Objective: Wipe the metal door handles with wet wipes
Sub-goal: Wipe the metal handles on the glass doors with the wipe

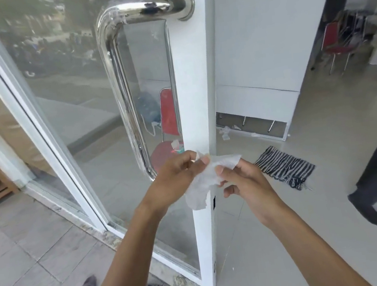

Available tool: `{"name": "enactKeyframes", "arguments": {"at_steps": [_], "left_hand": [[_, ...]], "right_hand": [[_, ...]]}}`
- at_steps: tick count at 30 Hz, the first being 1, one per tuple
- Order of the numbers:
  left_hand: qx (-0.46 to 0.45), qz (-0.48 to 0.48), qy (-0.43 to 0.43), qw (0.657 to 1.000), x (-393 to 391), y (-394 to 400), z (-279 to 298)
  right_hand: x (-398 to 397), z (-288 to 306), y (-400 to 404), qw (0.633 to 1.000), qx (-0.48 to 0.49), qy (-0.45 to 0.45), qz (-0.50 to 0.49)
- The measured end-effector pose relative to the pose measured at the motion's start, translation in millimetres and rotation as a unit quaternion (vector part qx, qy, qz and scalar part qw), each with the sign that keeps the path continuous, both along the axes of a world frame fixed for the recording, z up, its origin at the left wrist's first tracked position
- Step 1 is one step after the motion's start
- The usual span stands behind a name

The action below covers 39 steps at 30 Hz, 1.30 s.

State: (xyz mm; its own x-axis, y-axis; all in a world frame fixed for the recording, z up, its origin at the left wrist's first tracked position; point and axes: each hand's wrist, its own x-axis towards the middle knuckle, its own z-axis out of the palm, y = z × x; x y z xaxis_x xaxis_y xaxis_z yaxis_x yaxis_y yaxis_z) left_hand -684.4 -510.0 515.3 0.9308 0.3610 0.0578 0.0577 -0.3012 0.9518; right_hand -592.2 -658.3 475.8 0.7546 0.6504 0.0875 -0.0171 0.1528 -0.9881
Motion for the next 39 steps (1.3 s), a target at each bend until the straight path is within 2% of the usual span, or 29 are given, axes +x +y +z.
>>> {"name": "enactKeyframes", "arguments": {"at_steps": [5,8,11,16,19,22,25,29,34,39], "left_hand": [[-0.039,0.033,-0.002,0.999,-16,26,-12],[-0.025,0.028,0.012,0.999,-20,42,-16],[-0.007,0.015,0.005,1.0,-19,64,-15],[0.006,-0.049,-0.001,0.999,-21,108,-6],[-0.001,-0.077,-0.006,0.997,-29,125,-3],[0.048,-0.106,-0.005,0.993,-35,135,-5],[0.062,-0.141,0.017,0.988,-33,136,-10],[0.086,-0.14,0.013,0.986,-33,131,-19],[0.11,-0.136,0.02,0.984,-35,126,-28],[0.083,-0.107,0.027,0.99,-39,126,-31]], "right_hand": [[-32,1,21,0.998,0.009,0.026,-0.048],[-43,3,36,0.994,0.012,0.039,-0.098],[-48,7,52,0.988,0.012,0.005,-0.156],[-63,9,80,0.941,-0.048,-0.07,-0.328],[-72,5,91,0.911,-0.096,-0.118,-0.383],[-81,1,89,0.889,-0.135,-0.132,-0.418],[-85,-6,81,0.874,-0.193,-0.127,-0.427],[-90,-12,75,0.859,-0.255,-0.149,-0.418],[-80,-16,78,0.836,-0.292,-0.224,-0.407],[-64,-21,88,0.812,-0.316,-0.313,-0.379]]}}
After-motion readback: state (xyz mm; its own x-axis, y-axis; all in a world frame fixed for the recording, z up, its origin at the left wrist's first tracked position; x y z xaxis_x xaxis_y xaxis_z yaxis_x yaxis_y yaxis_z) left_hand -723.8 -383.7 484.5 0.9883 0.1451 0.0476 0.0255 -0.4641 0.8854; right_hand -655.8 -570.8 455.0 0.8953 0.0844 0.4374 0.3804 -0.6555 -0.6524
